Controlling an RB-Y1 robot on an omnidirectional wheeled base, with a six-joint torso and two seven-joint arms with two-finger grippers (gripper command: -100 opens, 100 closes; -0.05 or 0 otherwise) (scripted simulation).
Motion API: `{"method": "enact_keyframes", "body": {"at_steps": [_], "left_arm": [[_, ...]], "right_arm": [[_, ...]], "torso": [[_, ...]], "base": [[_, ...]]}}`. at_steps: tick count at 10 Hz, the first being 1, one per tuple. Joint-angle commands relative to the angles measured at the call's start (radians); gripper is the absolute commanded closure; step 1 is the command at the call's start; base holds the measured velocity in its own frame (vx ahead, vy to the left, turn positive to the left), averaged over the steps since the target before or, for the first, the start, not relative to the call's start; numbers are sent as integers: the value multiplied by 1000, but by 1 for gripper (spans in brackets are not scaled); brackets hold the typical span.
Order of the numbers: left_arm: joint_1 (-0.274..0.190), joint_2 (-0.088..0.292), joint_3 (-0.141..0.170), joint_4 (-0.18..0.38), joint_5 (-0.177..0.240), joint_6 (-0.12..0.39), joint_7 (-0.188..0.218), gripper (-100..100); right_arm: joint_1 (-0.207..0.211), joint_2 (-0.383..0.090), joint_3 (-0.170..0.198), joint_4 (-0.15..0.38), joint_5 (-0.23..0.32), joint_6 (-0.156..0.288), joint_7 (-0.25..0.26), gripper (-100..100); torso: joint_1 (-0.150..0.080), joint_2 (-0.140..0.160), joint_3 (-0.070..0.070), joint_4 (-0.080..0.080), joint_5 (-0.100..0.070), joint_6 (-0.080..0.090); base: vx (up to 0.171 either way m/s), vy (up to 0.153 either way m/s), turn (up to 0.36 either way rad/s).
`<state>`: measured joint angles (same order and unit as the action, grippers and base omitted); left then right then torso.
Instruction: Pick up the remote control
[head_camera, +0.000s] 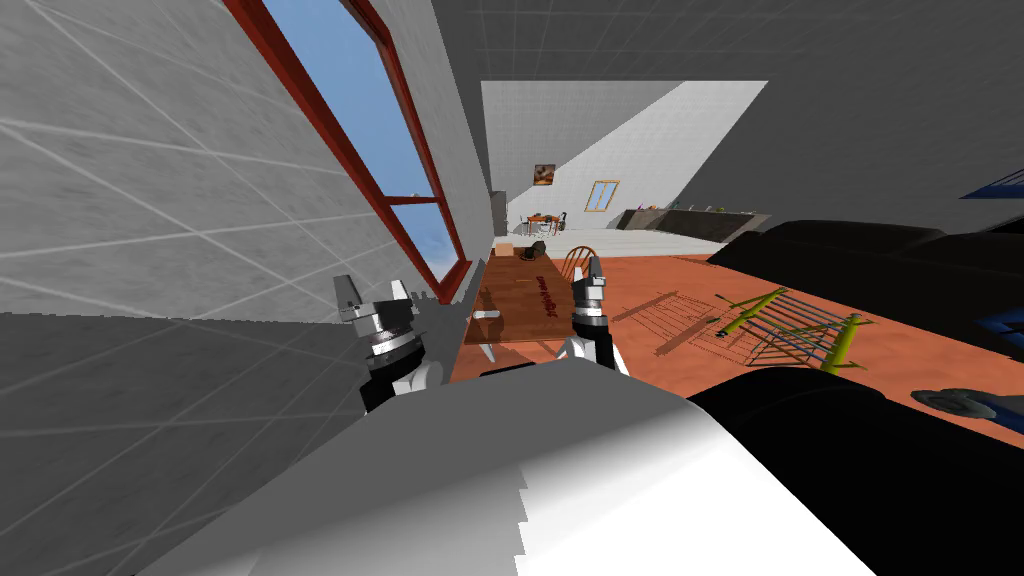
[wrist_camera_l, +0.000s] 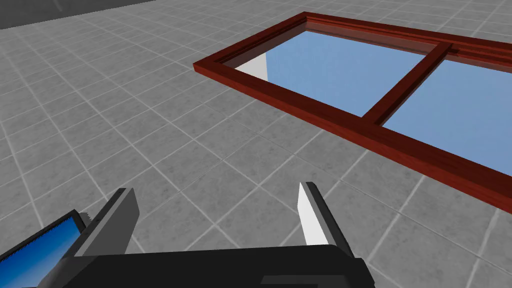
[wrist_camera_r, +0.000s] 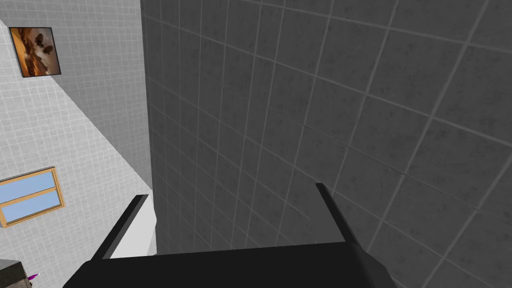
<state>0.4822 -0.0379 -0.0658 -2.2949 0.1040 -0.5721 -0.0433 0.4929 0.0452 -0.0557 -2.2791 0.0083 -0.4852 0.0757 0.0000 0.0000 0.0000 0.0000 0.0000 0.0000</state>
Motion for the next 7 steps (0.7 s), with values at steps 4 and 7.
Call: {"method": "enact_keyframes", "body": {"at_steps": [4,7], "left_arm": [[38,140,-10,49,49,38,48,-100],[67,226,-18,88,91,73,86,-100]], "right_arm": [[0,0,0,0,0,0,0,0],[0,0,0,0,0,0,0,0]], "torso": [[4,5,3,1,1,0],[4,4,2,1,1,0]], "base": [[-74,41,-114],[-53,54,-145]]}}
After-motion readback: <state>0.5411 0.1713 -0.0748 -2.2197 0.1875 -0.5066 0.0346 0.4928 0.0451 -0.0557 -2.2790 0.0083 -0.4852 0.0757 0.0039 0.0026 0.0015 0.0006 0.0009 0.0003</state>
